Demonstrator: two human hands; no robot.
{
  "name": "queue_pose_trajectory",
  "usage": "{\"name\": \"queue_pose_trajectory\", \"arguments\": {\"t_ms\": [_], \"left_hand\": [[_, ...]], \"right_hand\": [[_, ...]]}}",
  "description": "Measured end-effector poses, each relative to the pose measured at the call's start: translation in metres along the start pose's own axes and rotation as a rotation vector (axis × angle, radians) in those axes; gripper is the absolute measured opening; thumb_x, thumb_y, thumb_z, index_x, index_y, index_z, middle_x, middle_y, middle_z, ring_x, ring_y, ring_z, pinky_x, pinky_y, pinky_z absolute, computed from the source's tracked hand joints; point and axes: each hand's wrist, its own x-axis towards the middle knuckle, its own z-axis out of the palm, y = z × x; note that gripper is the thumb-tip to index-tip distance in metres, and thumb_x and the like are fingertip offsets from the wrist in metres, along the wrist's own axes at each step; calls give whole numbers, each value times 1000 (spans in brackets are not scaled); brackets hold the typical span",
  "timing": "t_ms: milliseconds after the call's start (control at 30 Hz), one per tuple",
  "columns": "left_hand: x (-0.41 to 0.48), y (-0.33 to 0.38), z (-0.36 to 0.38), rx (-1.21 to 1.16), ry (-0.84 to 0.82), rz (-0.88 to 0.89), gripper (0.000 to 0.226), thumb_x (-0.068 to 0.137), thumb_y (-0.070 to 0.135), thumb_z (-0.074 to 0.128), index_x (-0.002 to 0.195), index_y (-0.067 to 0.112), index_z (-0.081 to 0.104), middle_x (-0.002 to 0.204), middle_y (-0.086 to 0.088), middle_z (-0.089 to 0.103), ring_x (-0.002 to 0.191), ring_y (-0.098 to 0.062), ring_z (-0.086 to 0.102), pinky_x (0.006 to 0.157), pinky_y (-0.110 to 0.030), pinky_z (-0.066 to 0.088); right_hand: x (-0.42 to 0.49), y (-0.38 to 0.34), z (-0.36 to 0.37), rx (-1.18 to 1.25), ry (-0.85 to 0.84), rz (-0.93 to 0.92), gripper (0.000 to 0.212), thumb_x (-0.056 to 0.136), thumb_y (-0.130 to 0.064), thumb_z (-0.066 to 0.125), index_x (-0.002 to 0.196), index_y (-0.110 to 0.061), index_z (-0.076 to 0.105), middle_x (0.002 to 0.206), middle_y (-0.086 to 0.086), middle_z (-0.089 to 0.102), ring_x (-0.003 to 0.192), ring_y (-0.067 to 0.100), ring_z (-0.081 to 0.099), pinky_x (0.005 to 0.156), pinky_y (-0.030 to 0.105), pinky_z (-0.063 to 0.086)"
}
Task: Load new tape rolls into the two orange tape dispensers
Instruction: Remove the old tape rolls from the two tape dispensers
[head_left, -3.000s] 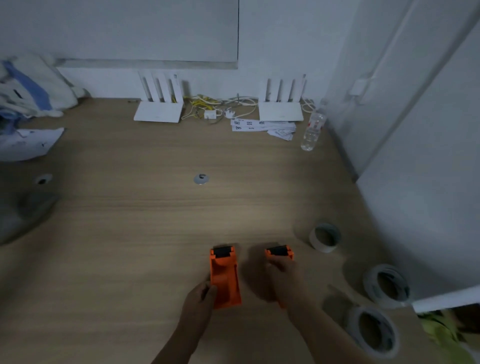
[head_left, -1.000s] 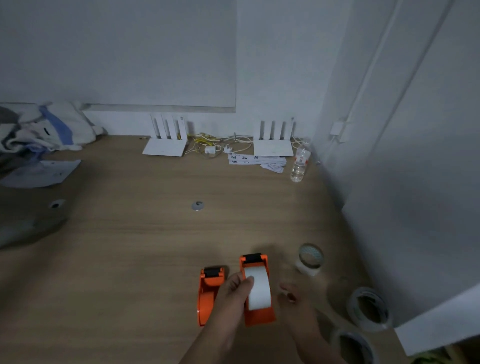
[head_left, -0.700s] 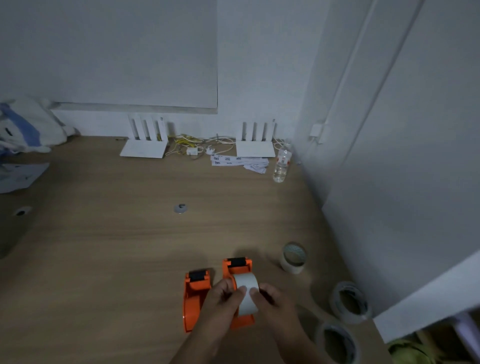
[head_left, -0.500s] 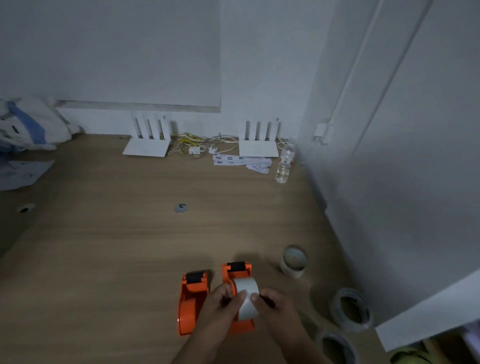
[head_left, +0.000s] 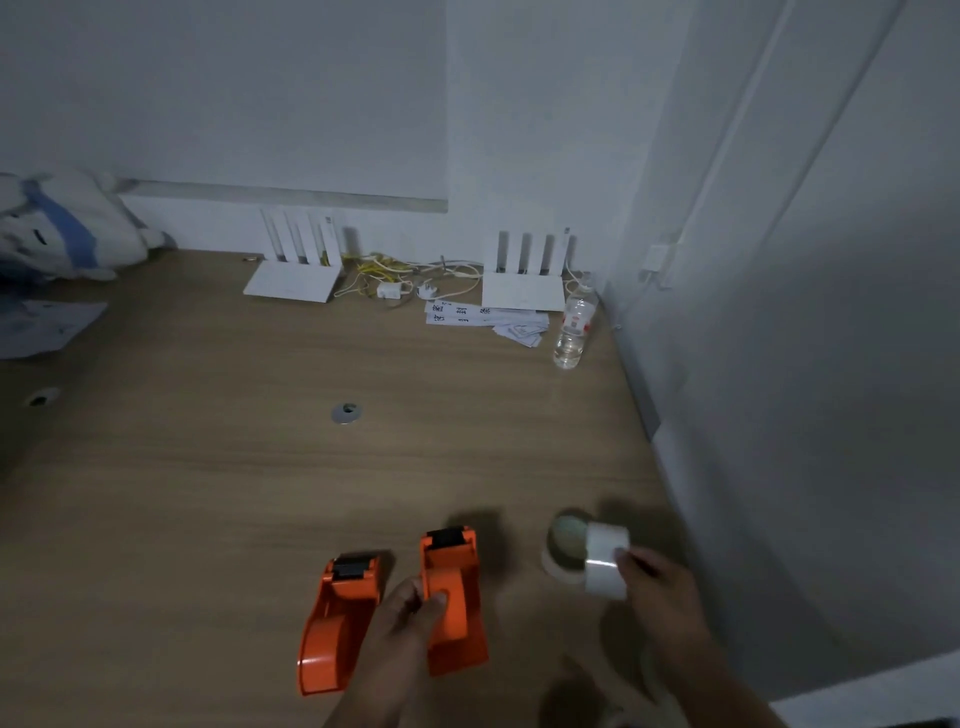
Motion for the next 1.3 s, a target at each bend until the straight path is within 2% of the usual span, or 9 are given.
{"name": "queue_pose_trajectory", "arguments": {"t_ms": [167,267,400,600,767,967,1133,1200,1300], "left_hand": [[7,-2,0,-84,68,-11,18,80,-2,64,75,14,71,59,1,70,65,-17,58,62,-32,41],[9,-5,0,-82,74,-1,17,80,-1,63,76,15,69,57,4,69,55,-6,60,58,-28,41],[11,-6,-1,-69,83,4,18,86,-4,56,78,9,66,51,4,63,49,-5,54,45,-14,40],[9,-6,-8,-103,94,-9,8,76,12,62,83,10,66,59,2,64,51,-2,56,48,-14,42],[3,-5,-13,-98,84,-13,12,77,13,62,87,9,67,62,3,66,58,-6,57,58,-25,44],[-5,5,-17,-64,28,10,8,78,11,60,83,10,66,61,5,63,58,-7,53,58,-22,42],[-11,7,-21,5,-44,10,20,90,-4,48,84,7,63,65,1,62,59,-10,53,55,-17,44],[-12,5,-24,23,-70,11,16,90,-3,50,88,3,64,69,-3,62,66,-14,54,60,-21,45],[-10,-1,-29,39,-93,-12,15,90,-2,52,99,-3,64,82,-11,66,78,-21,56,76,-32,45]], "right_hand": [[64,22,-31,-786,-107,-121,27,93,-37,54,105,-17,67,104,11,70,96,30,64,85,34,48],[91,32,-31,-1057,-133,-252,30,91,-40,49,108,-23,67,108,6,71,98,27,66,84,35,50],[108,48,-21,-1240,-221,-314,29,90,-34,51,111,-23,69,116,4,70,108,23,65,90,32,49],[107,64,-1,-1329,-273,-307,29,91,-28,52,113,-21,68,125,4,66,116,23,61,96,31,46],[95,57,-5,-1189,-143,-349,39,84,-42,58,116,-21,62,120,8,65,111,30,61,92,37,49],[24,20,35,-684,-129,-681,29,83,-37,47,96,-19,65,92,4,62,88,25,54,81,37,43],[-47,12,111,-145,-454,-168,19,70,-31,71,79,-14,68,73,1,66,66,2,63,69,22,55],[-64,20,133,-62,-493,69,28,66,-44,69,68,-16,68,64,4,65,55,9,61,63,31,55],[-80,22,146,33,-483,284,37,83,-36,57,58,-12,68,65,13,66,56,22,60,62,36,50]]}}
